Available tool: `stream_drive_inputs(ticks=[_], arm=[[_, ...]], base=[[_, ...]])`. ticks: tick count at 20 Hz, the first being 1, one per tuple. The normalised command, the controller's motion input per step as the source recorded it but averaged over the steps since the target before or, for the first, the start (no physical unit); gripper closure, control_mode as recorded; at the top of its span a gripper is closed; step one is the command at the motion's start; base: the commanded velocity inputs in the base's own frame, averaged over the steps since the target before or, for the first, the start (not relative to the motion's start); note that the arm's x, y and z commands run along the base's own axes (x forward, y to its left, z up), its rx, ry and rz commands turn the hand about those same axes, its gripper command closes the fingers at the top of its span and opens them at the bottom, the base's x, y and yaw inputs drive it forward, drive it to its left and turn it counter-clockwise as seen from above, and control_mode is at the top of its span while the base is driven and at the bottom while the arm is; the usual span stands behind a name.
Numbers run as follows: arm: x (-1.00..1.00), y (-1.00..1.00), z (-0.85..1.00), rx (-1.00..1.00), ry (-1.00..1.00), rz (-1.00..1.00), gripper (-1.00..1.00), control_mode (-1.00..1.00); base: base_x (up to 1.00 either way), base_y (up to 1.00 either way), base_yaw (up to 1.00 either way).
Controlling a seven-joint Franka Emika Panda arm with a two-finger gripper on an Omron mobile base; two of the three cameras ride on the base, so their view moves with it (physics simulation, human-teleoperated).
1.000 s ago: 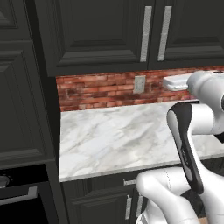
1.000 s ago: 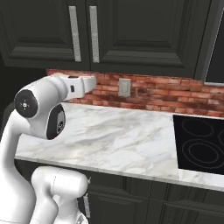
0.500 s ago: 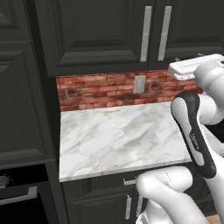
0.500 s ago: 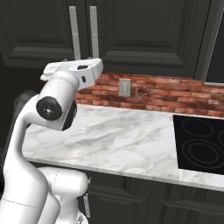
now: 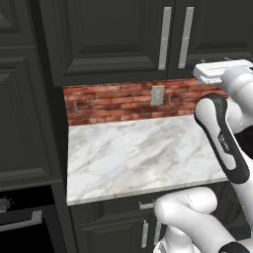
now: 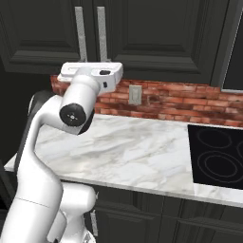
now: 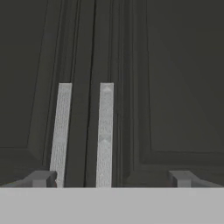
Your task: The dining table condiment station is running low on shaker. Refill the condiment station by opening the cabinet and taking the shaker from the cabinet and placing it on the dining table.
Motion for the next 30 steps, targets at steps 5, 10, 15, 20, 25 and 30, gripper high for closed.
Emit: stream_drive_inputs(ticks=[5,10,15,20,25,30], arm=[[0.34,0.02,0.17,0.0,-0.15,0.0,-1.0,-1.0],[0.54,0.04,0.09,0.0,0.01,0.0,-1.0,-1.0],[0.41,0.0,0.11,0.0,0.13,0.01,-1.0,-1.0],[0.32,0.0,0.1,0.0,0.09,0.0,-1.0,-1.0],[0.41,0.15,0.01,0.0,0.03,0.0,-1.0,-1.0],[0.13,0.24,0.0,0.0,-0.01,0.0,-1.0,-1.0]], base=[[0.0,0.0,0.0],[0.0,0.0,0.0],[0.0,0.0,0.0],[0.0,0.0,0.0],[0.0,0.0,0.0],[0.0,0.0,0.0]])
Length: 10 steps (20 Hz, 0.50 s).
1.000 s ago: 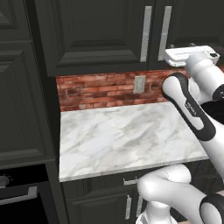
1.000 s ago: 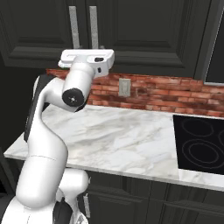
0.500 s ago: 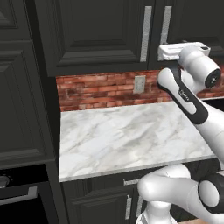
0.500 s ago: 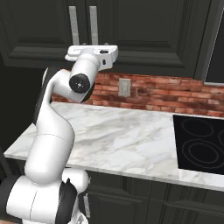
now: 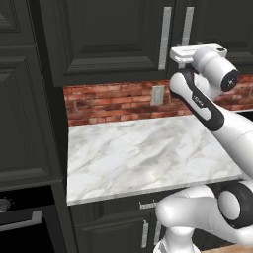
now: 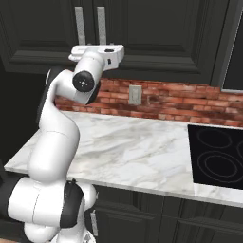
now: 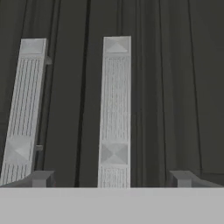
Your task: The dining table condiment station is running low on shaker. Refill the condiment station by opening the cabinet and taking the shaker from the cabinet and placing it on the dining table.
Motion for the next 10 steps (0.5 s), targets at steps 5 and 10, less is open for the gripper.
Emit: stream_drive_inputs(ticks=[5,10], arm=[[0.32,0.02,0.0,0.0,0.0,0.0,-1.0,-1.0],[0.43,0.0,0.0,0.0,0.0,0.0,-1.0,-1.0]], base=[[0.0,0.0,0.0],[0.0,0.0,0.0]])
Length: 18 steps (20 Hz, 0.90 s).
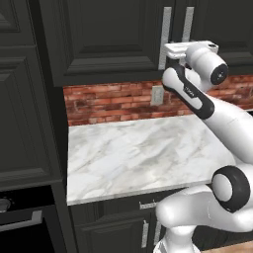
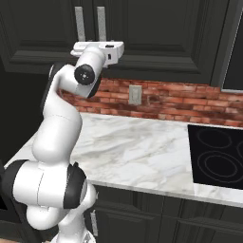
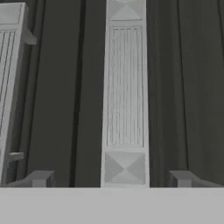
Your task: The dining table condiment station is running low on shaker. Refill the condiment station by opening the cabinet and taking the shaker from the cabinet and placing it on the dining table.
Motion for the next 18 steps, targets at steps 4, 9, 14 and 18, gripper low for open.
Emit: stream_drive_inputs(ticks=[4,9,14,18], arm=[[0.42,0.0,0.0,0.0,0.0,0.0,-1.0,-1.0],[0.34,0.0,0.0,0.0,0.01,0.0,1.0,-1.0],[0.47,0.0,0.0,0.0,0.02,0.0,1.0,-1.0],[0.51,0.0,-0.02,0.0,0.0,0.0,1.0,-1.0]], base=[[0.0,0.0,0.0],[0.0,0.0,0.0],[0.0,0.0,0.0],[0.0,0.0,0.0]])
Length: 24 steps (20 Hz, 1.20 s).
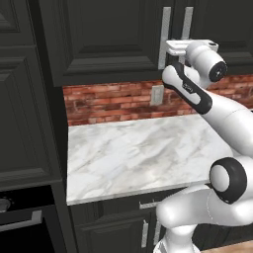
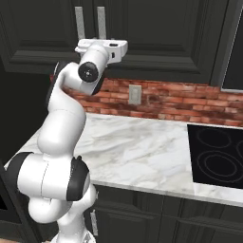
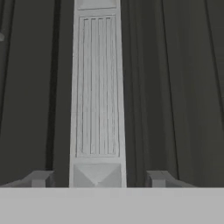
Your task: The dining table condiment station is running low on shaker. Refill the condiment station by opening the cabinet and taking the shaker from the cabinet and placing it on the dining table.
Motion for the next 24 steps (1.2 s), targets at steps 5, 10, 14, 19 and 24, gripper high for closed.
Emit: stream_drive_inputs(ticks=[5,10,14,19,24], arm=[[0.38,0.0,-0.01,0.0,0.05,0.0,1.0,-1.0],[0.0,0.01,-0.07,0.0,0.03,0.0,1.0,-1.0],[-0.24,-0.09,-0.17,0.0,0.0,-0.03,1.0,-1.0],[-0.73,-0.42,-0.05,0.03,0.0,-0.06,1.0,-1.0],[-0.99,-0.66,0.0,0.08,0.0,-0.03,1.0,-1.0]], base=[[0.0,0.0,0.0],[0.0,0.0,0.0],[0.0,0.0,0.0],[0.0,0.0,0.0],[0.0,0.0,0.0]])
